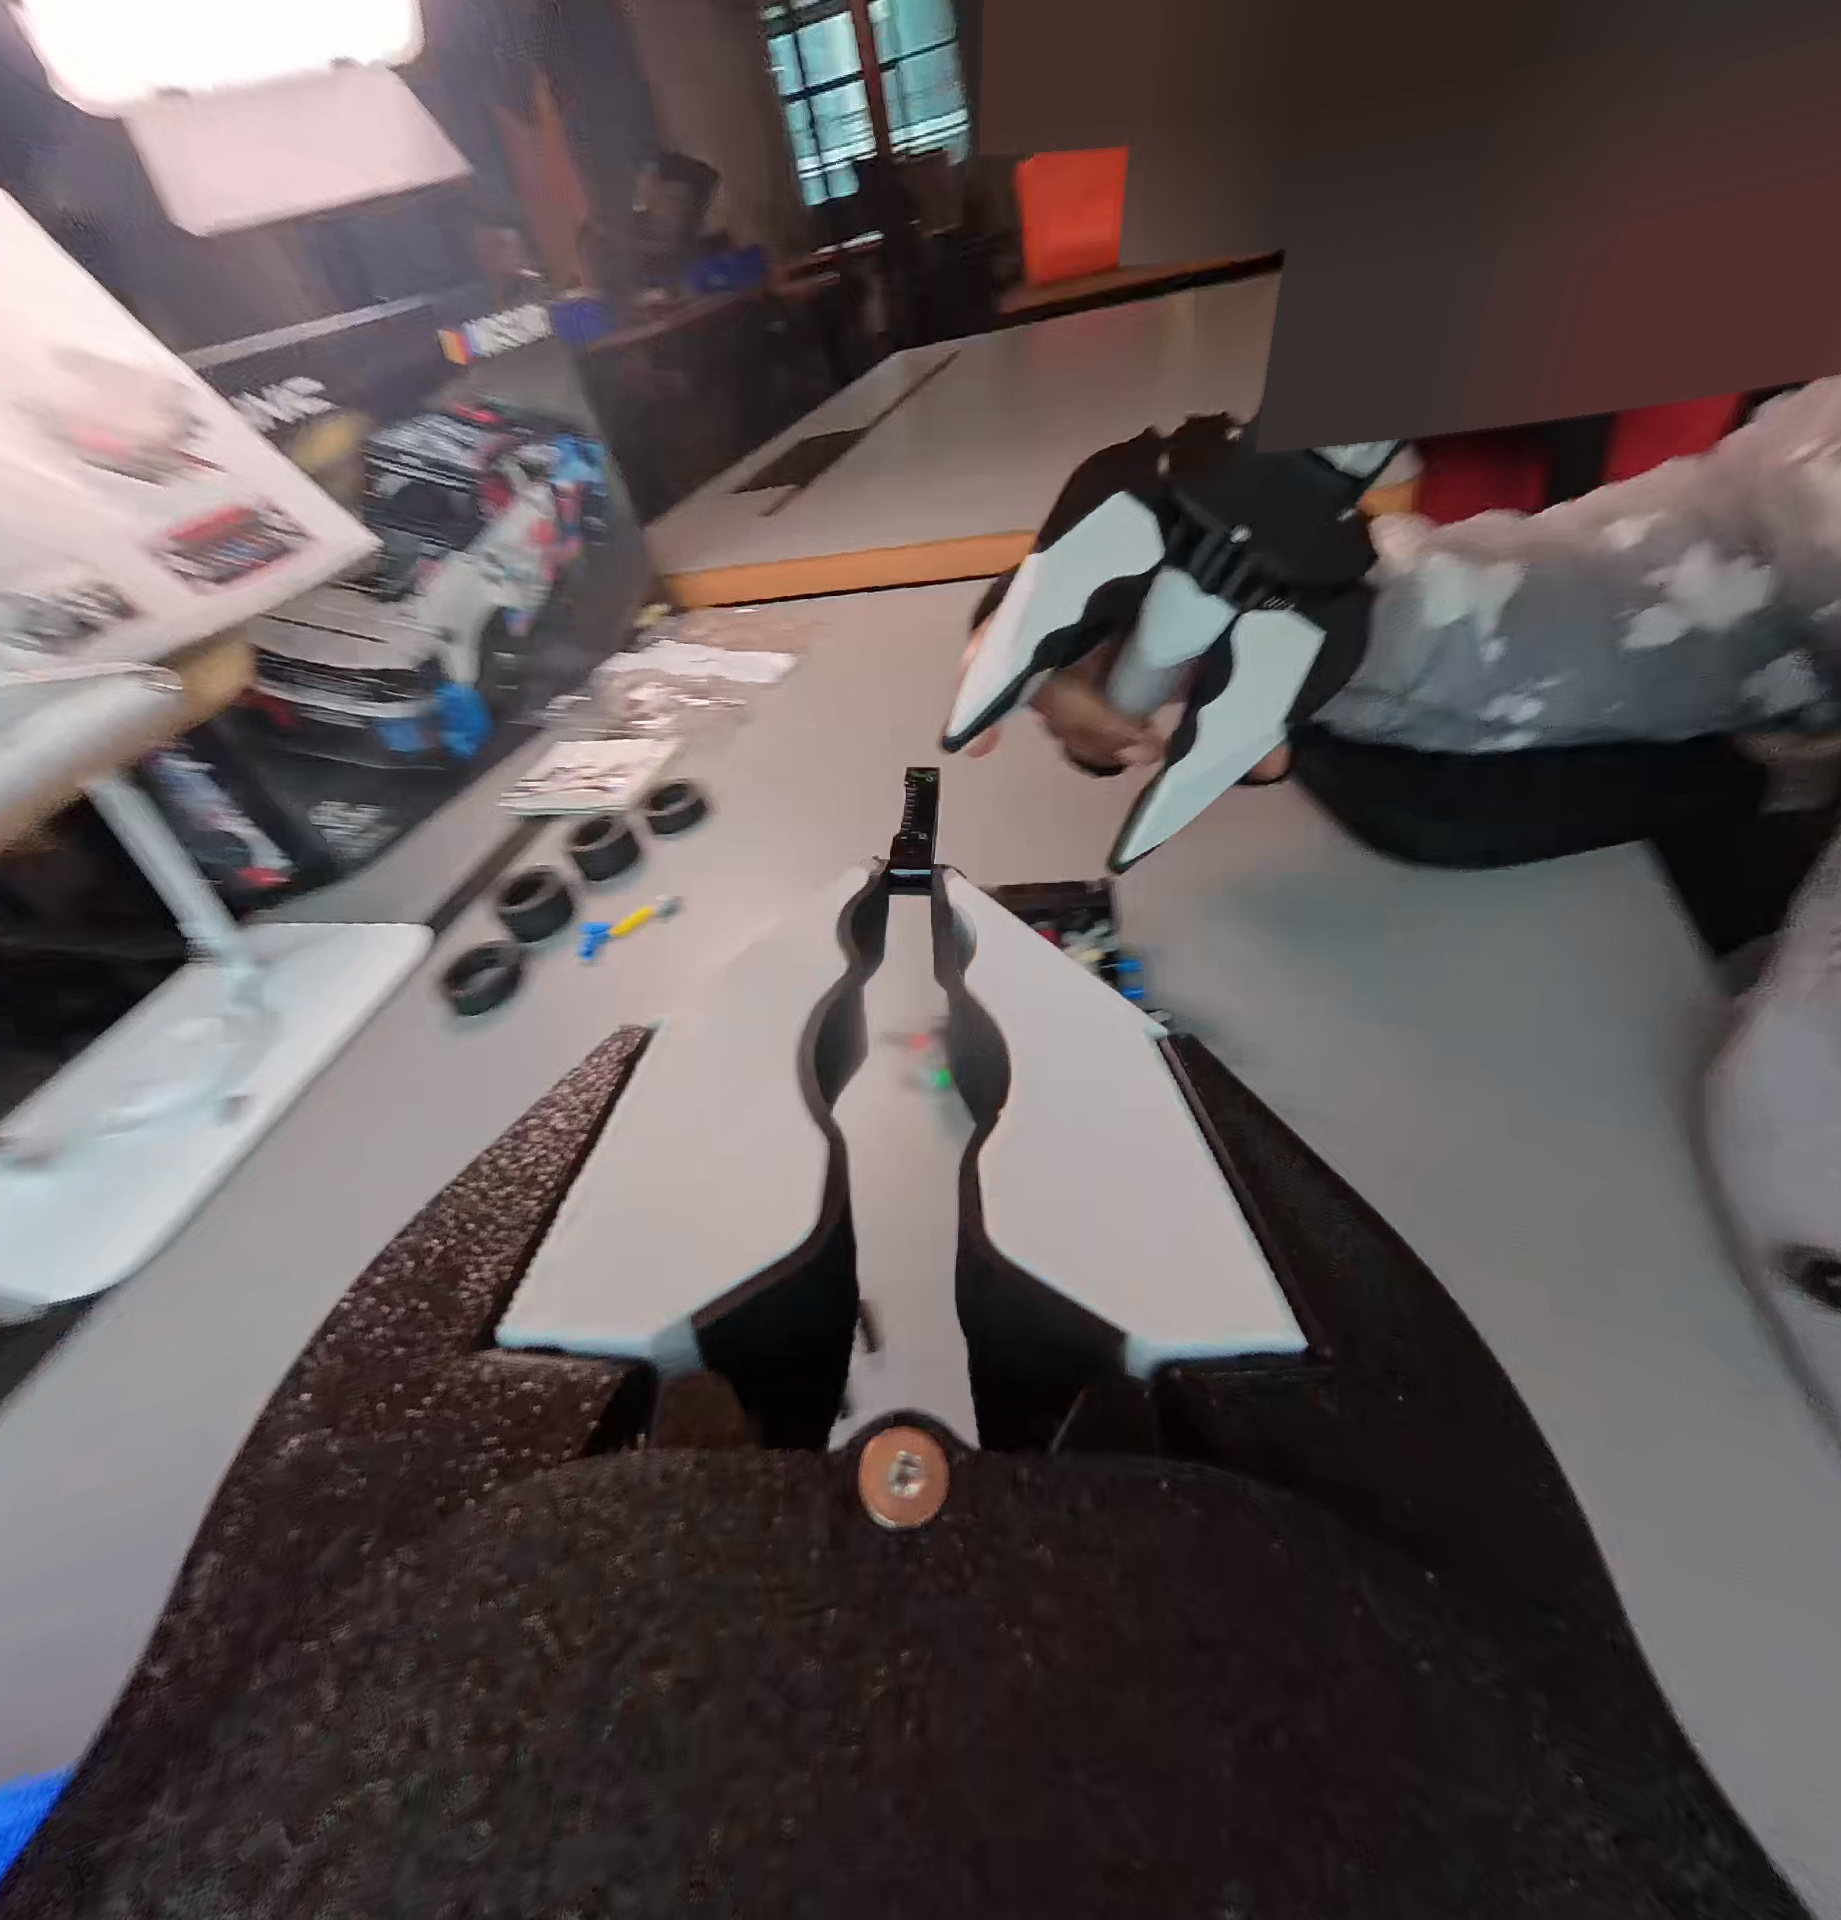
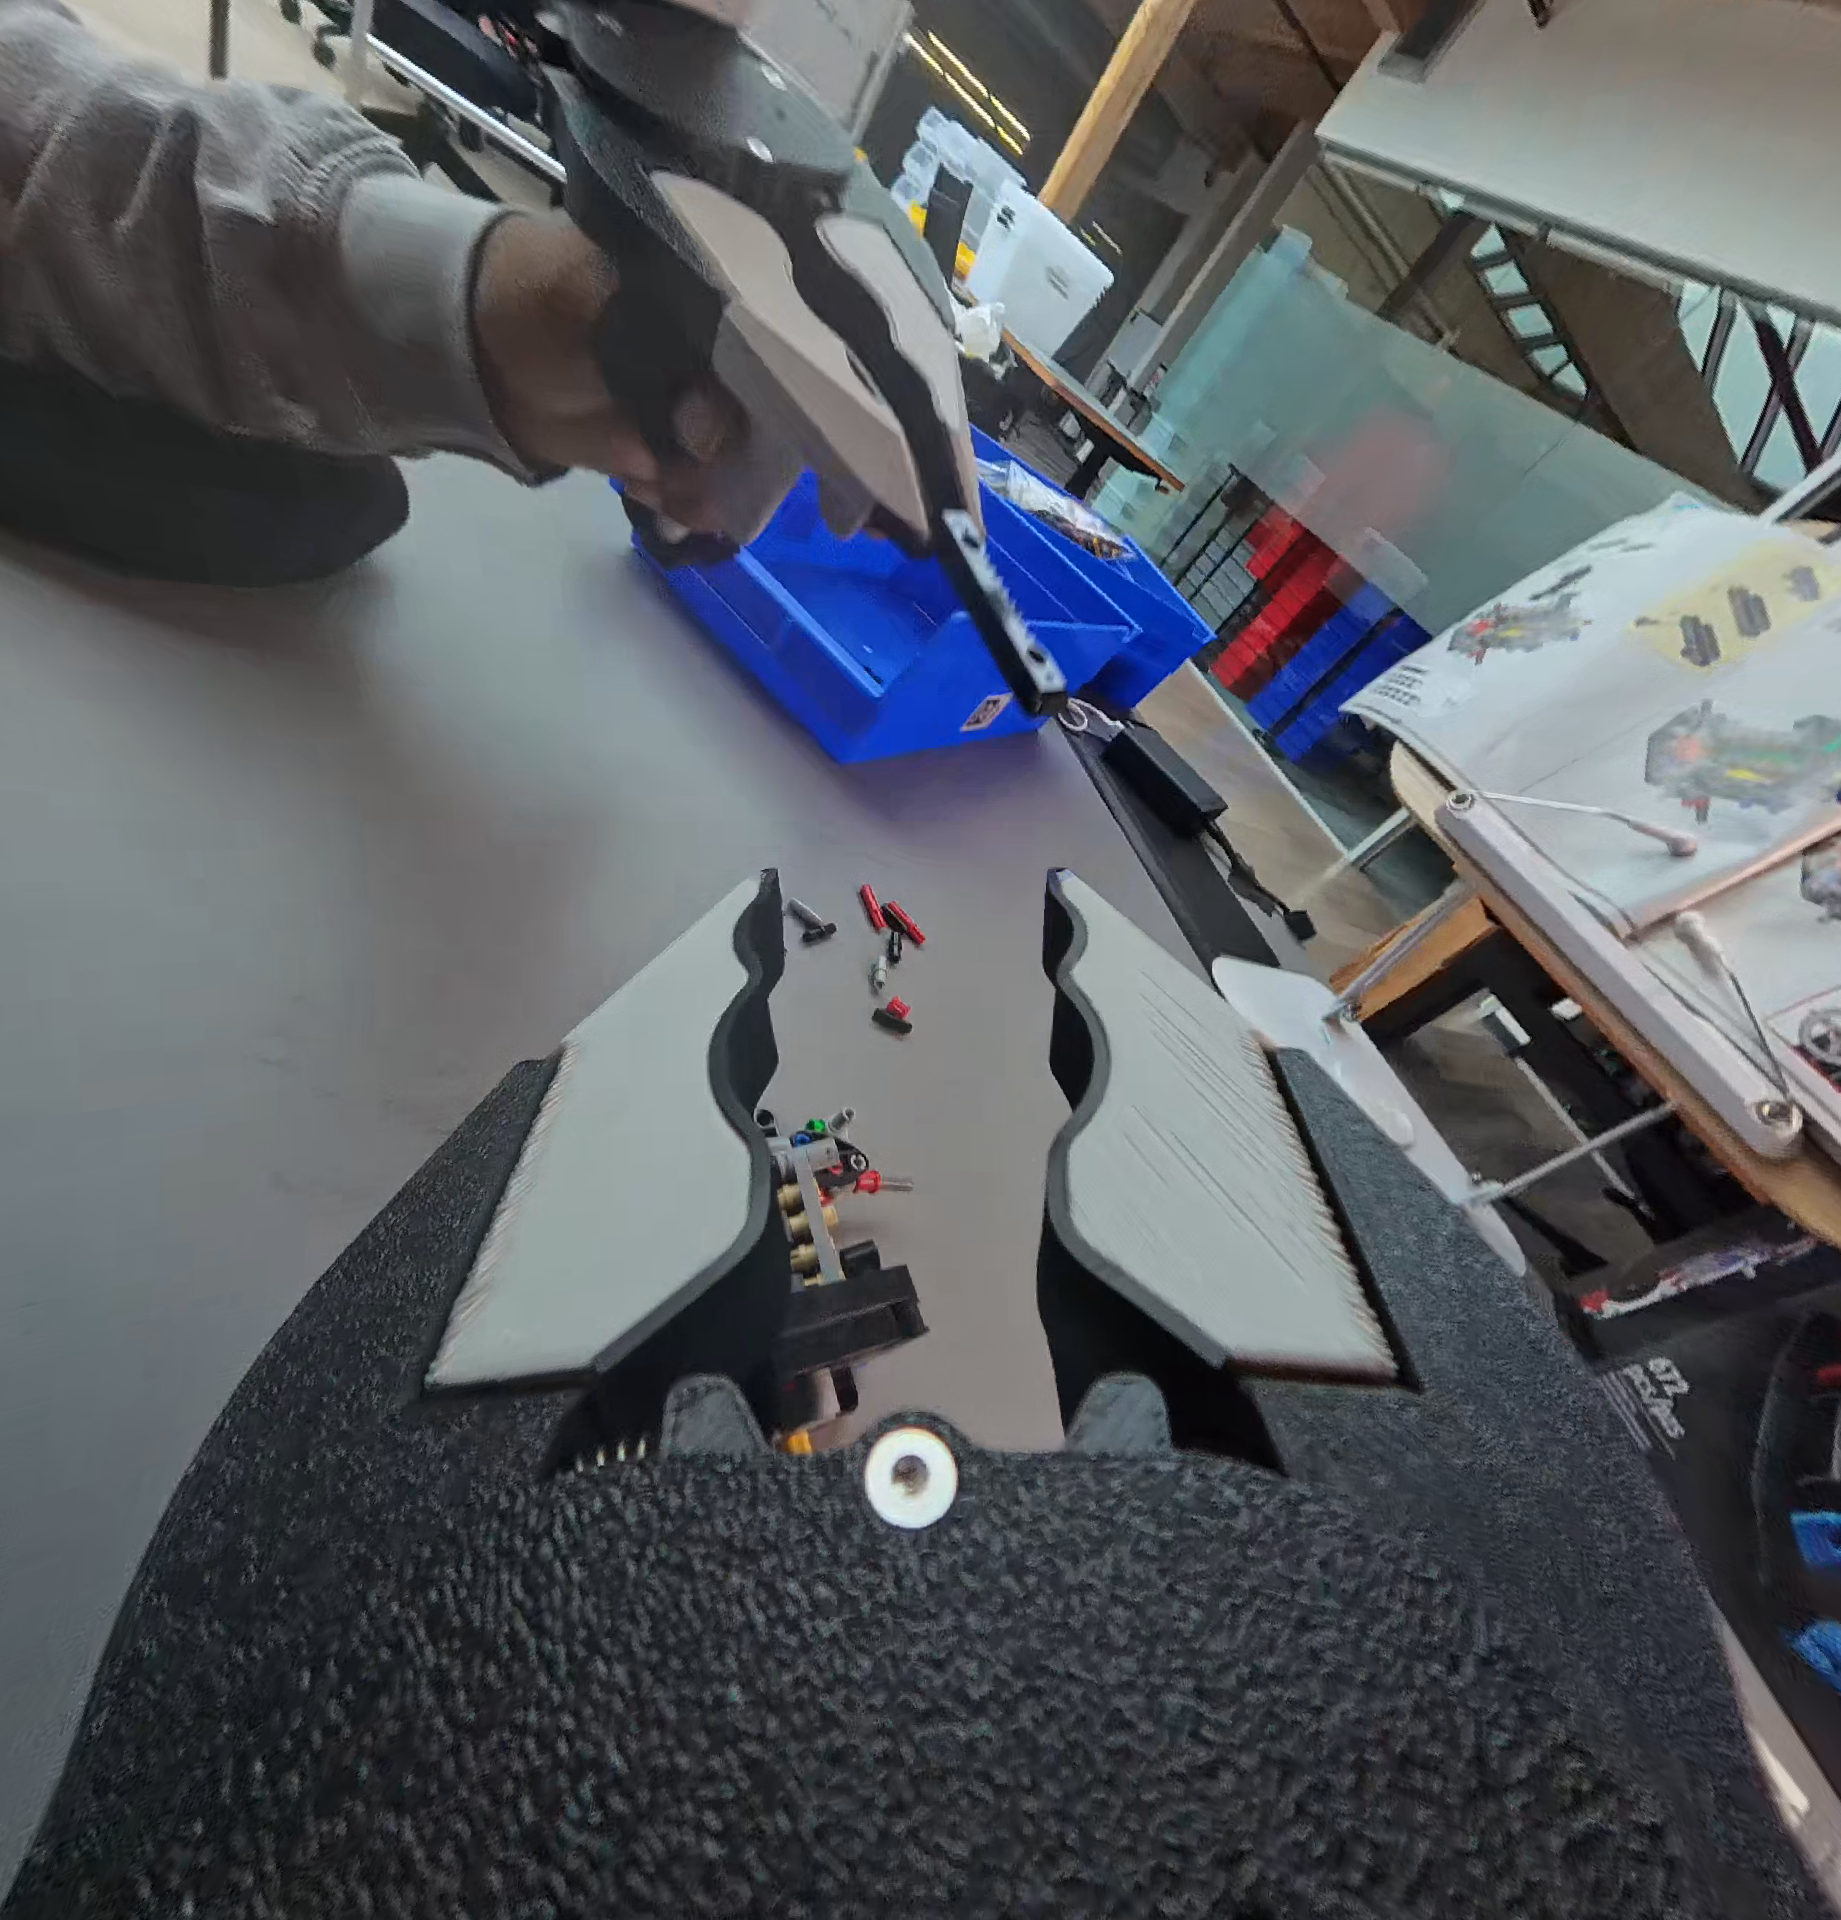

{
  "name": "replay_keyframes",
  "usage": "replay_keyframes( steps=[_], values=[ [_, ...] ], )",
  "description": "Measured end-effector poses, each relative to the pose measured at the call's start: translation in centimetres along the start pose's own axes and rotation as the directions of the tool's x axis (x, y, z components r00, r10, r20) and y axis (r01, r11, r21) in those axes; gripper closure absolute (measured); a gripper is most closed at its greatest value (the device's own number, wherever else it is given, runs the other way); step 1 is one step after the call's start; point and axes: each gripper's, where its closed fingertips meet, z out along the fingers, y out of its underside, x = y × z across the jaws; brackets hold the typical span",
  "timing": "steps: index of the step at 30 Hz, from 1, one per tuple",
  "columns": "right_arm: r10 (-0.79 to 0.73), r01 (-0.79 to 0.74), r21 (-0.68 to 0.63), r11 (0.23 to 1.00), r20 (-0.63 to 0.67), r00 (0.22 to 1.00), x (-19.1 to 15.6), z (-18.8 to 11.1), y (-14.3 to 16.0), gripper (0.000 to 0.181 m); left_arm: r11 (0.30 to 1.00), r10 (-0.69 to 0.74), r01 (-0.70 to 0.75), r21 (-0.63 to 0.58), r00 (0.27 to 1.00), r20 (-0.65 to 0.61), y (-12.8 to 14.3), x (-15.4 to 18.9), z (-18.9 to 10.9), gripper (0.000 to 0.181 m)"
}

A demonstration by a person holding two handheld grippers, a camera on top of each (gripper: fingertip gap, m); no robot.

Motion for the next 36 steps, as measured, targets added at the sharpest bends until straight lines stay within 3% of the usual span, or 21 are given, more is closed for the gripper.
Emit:
replay_keyframes(
  steps=[2,3,5,7,9,11,14,21,25,28,34,36],
  values=[
    [0.088,-0.091,-0.057,0.994,-0.044,0.995,1.8,-0.4,1.4,0.135,0.982,0.177,-0.146,-0.118,0.930,0.322,0.0,-5.7,-3.2,0.174],
    [0.133,-0.140,-0.101,0.985,-0.069,0.989,2.7,-0.7,2.5,0.138,0.962,0.254,-0.164,-0.218,0.834,0.489,0.3,-9.1,-5.6,0.174],
    [0.210,-0.227,-0.174,0.958,-0.113,0.971,4.2,-1.4,4.5,0.147,0.911,0.352,-0.052,-0.410,0.615,0.705,2.2,-14.7,-11.4,0.173],
    [0.293,-0.309,-0.220,0.925,-0.103,0.951,4.6,-2.1,6.1,0.150,0.861,0.305,0.183,-0.475,0.561,0.769,6.0,-17.1,-15.2,0.173],
    [0.388,-0.389,-0.244,0.888,-0.055,0.920,4.2,-2.6,7.1,0.153,0.832,0.200,0.334,-0.443,0.564,0.801,8.9,-17.8,-16.9,0.173],
    [0.489,-0.466,-0.285,0.837,0.009,0.872,3.2,-3.2,7.9,0.153,0.782,0.185,0.412,-0.467,0.562,0.806,11.2,-18.0,-17.9,0.172],
    [0.591,-0.521,-0.364,0.772,0.110,0.799,0.9,-4.1,8.5,0.135,0.763,0.185,0.434,-0.480,0.565,0.804,12.4,-18.0,-18.1,0.172],
    [0.544,-0.424,-0.435,0.794,0.197,0.816,-2.0,-3.7,8.8,0.109,0.825,0.111,0.404,-0.395,0.569,0.815,11.3,-18.1,-16.8,0.147],
    [0.497,-0.368,-0.464,0.805,0.190,0.847,-2.5,-2.8,9.6,0.123,0.893,-0.032,0.364,-0.264,0.638,0.769,9.6,-17.1,-14.5,0.143],
    [0.506,-0.376,-0.469,0.799,0.189,0.841,-2.5,-2.6,9.6,0.123,0.923,-0.094,0.330,-0.199,0.692,0.715,8.3,-16.1,-12.9,0.142],
    [0.438,-0.324,-0.496,0.805,0.130,0.889,-1.7,-2.4,9.5,0.118,0.949,-0.037,0.234,-0.212,0.750,0.661,6.4,-15.9,-11.0,0.146],
    [0.429,-0.337,-0.424,0.840,0.141,0.892,-0.8,-2.4,7.6,0.115,0.954,-0.028,0.213,-0.212,0.768,0.640,5.8,-15.9,-10.3,0.146]
  ],
)
